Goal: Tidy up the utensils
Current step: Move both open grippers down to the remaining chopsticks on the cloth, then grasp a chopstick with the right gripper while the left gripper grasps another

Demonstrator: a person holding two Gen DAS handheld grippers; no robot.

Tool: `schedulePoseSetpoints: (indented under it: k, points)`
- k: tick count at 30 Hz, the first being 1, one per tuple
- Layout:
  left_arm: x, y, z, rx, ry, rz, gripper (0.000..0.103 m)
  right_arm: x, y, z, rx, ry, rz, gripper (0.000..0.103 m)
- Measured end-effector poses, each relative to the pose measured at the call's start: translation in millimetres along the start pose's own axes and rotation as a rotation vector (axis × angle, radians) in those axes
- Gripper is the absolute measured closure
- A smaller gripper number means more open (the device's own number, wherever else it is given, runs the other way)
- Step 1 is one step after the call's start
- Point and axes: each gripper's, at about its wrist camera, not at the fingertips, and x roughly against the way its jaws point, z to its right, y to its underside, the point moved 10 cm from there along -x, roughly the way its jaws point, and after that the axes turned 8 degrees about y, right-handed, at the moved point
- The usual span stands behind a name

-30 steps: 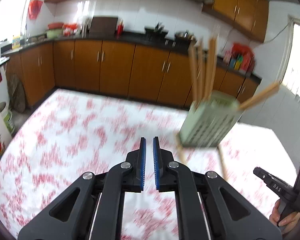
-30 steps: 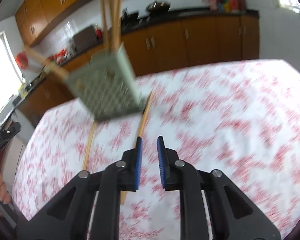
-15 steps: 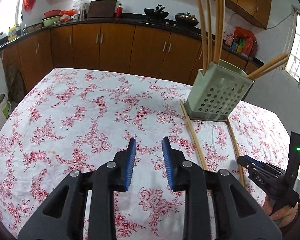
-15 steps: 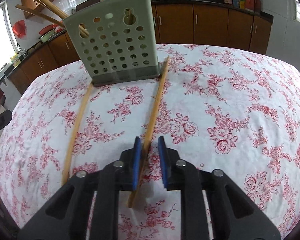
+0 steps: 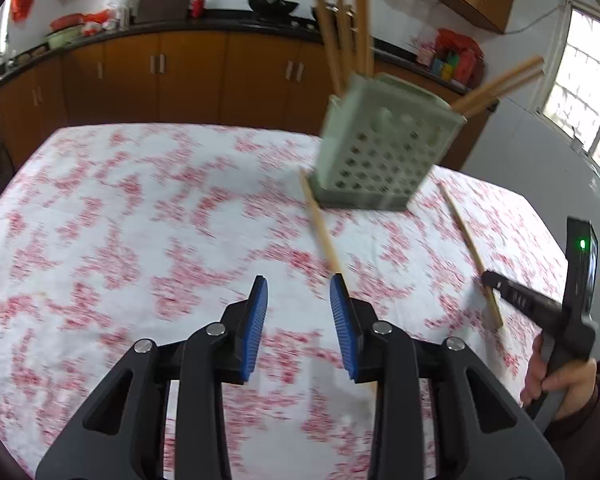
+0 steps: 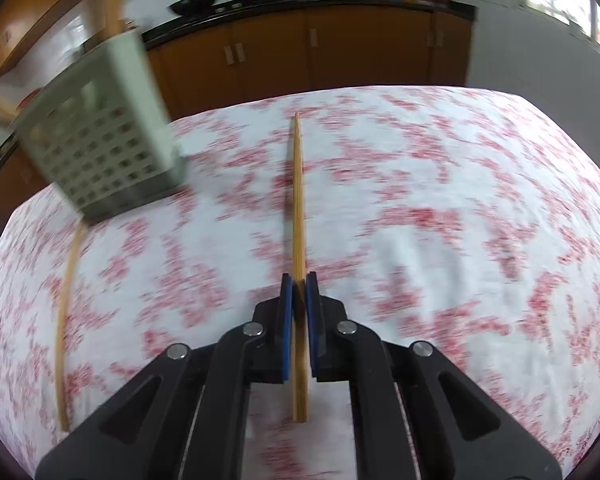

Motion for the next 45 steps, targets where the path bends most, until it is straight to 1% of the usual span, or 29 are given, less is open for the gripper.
schedulePoseSetpoints:
  k: [2,6,9,14,16,17,18,20,21,28,30,32,35,38,45]
  points:
    - [-9,5,10,-0.006,0.020,-0.024,0.069,-3,-4,21,-0.045,0.014,-0.005,0.095]
    - [-28,14,29,-0.030,0.030,-0.065,0.068,-4,-4,34,-0.055,0.014,-0.001,0.095]
    - [-39,19,35,-0.043,0.004,-0.089,0.068,-2,-2,33,-0.034,0.025,0.008,0.095]
    - [-57,28,33,-0.064,-0.068,-0.121,0.069,3,3,30,-0.023,0.018,0.008,0.095]
    - [-58,27,32,-0.077,-0.089,-0.110,0.073,4,4,28,-0.017,0.012,0.008,0.095]
    - [-58,27,30,-0.088,-0.105,-0.107,0.081,4,4,26,-0.012,0.008,0.008,0.095]
    - [-59,26,29,-0.090,-0.111,-0.106,0.088,3,4,21,-0.005,0.003,0.008,0.095]
    - [-59,24,22,-0.078,-0.123,-0.103,0.095,2,4,14,0.012,-0.011,0.009,0.095]
    - [-58,22,18,-0.068,-0.129,-0.101,0.095,2,4,10,0.019,-0.018,0.008,0.095]
    - [-53,-3,-39,0.023,-0.214,-0.072,0.096,2,5,-21,0.083,-0.086,0.008,0.095]
    - [-53,-10,-54,0.047,-0.222,-0.069,0.096,2,5,-30,0.105,-0.102,0.011,0.095]
    - [-55,-15,-64,0.046,-0.227,-0.069,0.095,3,5,-38,0.121,-0.112,0.013,0.095]
    - [-57,-19,-68,0.041,-0.216,-0.068,0.095,3,6,-43,0.140,-0.121,0.012,0.095]
    - [-63,-21,-68,0.025,-0.217,-0.064,0.095,2,6,-45,0.133,-0.128,0.009,0.095]
    - [-62,-22,-68,0.036,-0.204,-0.062,0.094,1,6,-45,0.135,-0.124,0.009,0.095]
